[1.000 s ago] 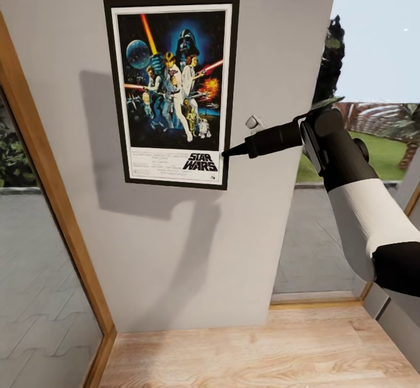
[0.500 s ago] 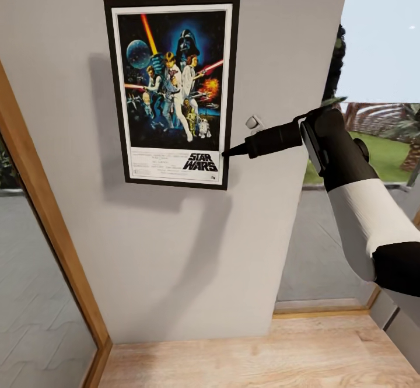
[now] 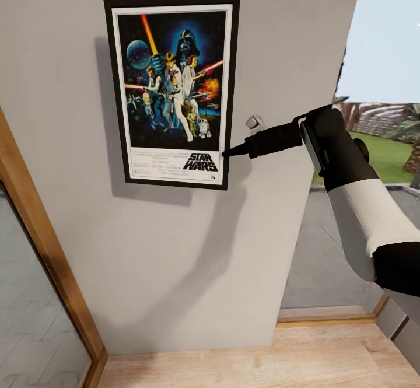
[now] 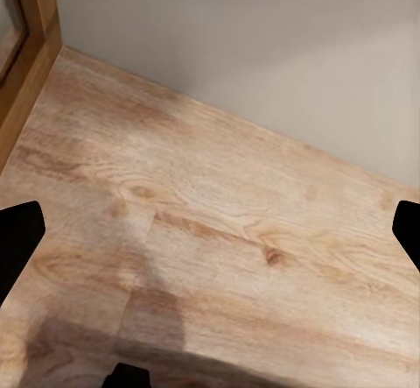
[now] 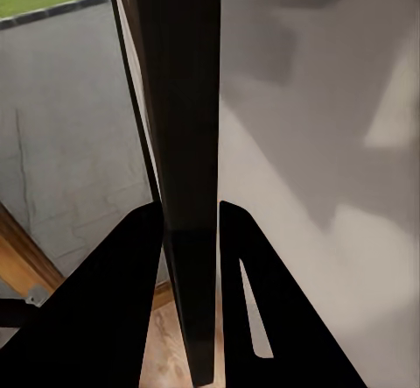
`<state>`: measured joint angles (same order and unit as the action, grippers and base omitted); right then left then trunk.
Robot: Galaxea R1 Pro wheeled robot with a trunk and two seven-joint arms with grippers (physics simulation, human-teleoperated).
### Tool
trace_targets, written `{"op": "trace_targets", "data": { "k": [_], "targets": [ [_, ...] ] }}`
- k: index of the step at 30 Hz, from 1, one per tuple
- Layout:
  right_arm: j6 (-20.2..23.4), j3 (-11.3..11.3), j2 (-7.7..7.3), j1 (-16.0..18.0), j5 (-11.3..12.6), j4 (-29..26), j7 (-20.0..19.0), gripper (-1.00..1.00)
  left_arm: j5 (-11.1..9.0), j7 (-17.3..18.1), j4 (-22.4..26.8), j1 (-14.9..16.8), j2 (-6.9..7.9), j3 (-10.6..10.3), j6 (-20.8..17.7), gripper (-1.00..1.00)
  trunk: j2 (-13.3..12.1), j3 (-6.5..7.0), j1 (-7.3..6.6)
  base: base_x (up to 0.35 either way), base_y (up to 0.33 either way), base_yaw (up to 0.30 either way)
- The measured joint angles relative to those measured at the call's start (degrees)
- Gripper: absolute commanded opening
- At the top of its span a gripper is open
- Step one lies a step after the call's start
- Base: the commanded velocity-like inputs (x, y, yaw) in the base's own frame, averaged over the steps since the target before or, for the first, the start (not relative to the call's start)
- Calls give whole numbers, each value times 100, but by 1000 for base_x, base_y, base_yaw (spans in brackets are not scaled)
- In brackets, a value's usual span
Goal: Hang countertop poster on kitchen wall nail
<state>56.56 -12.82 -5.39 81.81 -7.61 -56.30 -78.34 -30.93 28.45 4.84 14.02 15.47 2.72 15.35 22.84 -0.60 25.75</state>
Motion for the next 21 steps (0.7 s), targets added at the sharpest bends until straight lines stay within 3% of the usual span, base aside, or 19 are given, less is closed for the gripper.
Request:
{"op": "trace_targets", "data": {
  "k": [21],
  "targets": [
    [0, 3, 0, -3, 0, -7, 5, -100, 0, 0, 0, 0, 0, 0, 0, 100, 0, 0, 0, 70, 0, 0]
  ]
}}
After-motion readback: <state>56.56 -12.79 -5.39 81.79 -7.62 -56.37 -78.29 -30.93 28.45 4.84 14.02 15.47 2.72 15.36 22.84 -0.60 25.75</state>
